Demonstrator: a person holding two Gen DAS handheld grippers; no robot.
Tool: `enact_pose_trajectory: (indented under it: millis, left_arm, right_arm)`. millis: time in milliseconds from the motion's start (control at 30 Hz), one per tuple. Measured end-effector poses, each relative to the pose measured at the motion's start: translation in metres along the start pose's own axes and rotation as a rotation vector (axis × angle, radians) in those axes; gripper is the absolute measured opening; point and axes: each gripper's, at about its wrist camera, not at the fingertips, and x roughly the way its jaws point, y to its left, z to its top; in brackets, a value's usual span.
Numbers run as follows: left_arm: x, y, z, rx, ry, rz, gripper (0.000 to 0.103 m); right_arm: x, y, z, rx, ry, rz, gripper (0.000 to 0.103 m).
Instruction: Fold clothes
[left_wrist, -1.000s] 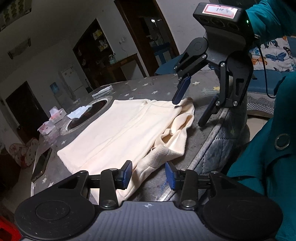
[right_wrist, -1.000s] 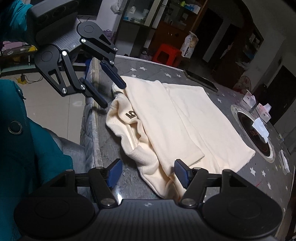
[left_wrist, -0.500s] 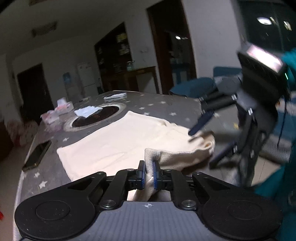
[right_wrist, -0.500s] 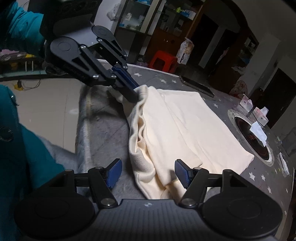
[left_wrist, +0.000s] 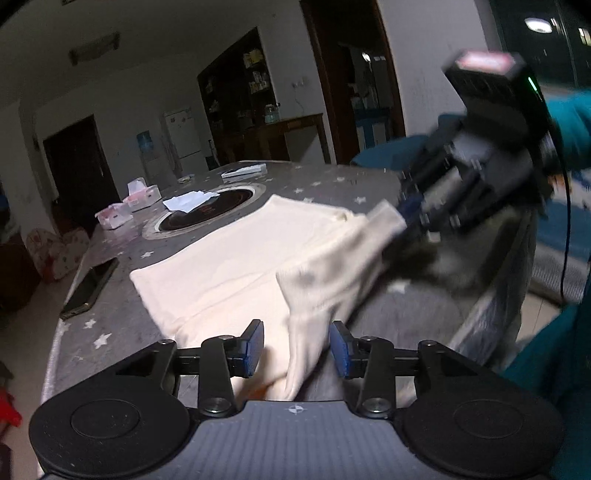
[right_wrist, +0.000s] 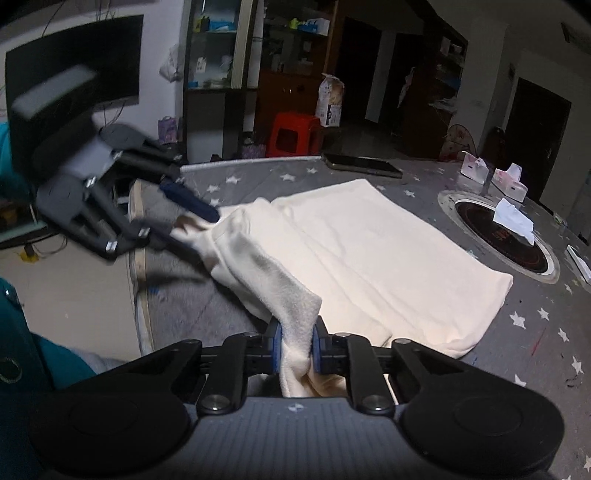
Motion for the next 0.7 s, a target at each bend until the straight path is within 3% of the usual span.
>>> enact_pose_trajectory:
  millis: [167, 267, 367, 567, 700]
  left_arm:
    - [0.004, -0.002, -0.01, 0.055, 0.033, 0.033, 0.041]
    - [0.005, 0.0, -0.013, 0.073, 0.045, 0.037, 0.019]
    - [0.002, 0.004, -0.013, 0.058, 0.044, 0.023, 0.009]
    - [-0.018, 0.003, -0.002, 0.015, 0.008, -0.022, 0.006]
    - [-0.046, -0.002, 0.009, -0.024, -0.018, -0.099, 0.006]
  right_arm:
    - [0.001, -0.003, 0.003, 0.013, -0.006, -0.008, 0.012]
    - [-0.001, 0.0, 0.002, 0.019, -0.014, -0.018, 0.011]
    - [-0.004, 0.002, 0.0, 0.03, -0.028, -0.026, 0.01]
    - [-0.026, 0.008, -0.002, 0.031, -0.06, -0.016, 0.009]
    - [-0.057, 0.014, 0.001, 0.039, -0.052, 0.018, 0.009]
